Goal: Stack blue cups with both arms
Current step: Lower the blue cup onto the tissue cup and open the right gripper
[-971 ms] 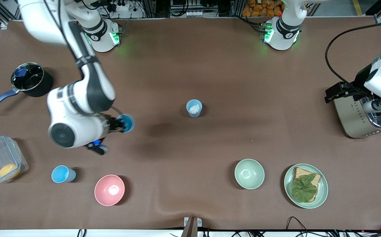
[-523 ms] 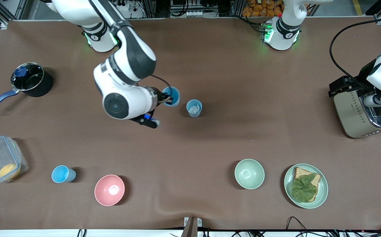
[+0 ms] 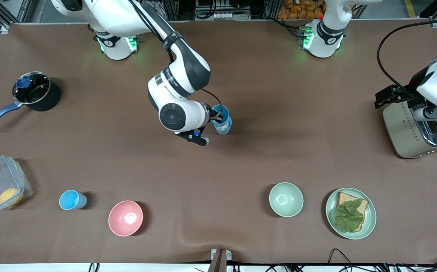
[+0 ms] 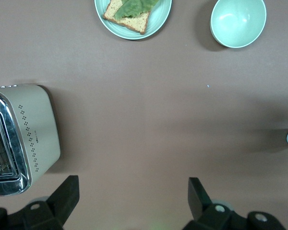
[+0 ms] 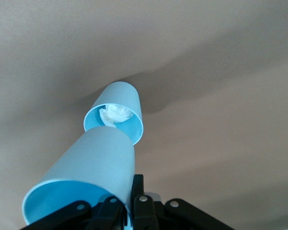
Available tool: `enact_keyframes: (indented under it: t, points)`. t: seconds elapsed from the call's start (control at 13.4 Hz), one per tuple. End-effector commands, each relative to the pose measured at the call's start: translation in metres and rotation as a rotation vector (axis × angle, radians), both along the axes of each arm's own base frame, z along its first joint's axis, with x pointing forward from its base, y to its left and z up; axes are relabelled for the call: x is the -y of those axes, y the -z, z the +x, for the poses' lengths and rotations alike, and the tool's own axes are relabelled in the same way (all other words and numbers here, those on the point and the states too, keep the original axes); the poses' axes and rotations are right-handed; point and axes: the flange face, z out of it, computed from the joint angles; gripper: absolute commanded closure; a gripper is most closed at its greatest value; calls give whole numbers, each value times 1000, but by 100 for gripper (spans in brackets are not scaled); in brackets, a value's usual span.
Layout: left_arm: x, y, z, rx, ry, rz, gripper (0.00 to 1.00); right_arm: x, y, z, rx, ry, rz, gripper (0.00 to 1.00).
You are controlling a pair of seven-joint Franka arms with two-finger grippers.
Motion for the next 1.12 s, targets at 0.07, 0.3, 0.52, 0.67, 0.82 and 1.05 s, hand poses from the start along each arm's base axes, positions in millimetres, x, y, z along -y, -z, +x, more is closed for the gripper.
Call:
enact_keyframes:
  t: [0.07, 0.3, 0.52, 0.67, 0.82, 1.05]
  points:
    - [0, -6, -8, -13, 25, 3, 0, -15, 6, -17, -3, -4, -17, 100]
    - [-1, -5, -8, -14, 24, 3, 0, -18, 18, -20, -5, -7, -25, 100]
    - [-2, -5, -7, -14, 22, 4, 0, -20, 27, -18, 17, -2, -31, 100]
    - [-2, -4, -5, -8, 22, 1, 0, -16, 32, -16, 13, 4, -38, 100]
    - [-3, -4, -4, -5, 20, 0, 0, -15, 34, -15, 11, 4, -40, 100]
    - [-1, -4, -5, -7, 22, 2, 0, -11, 38, -12, 12, -1, -40, 74]
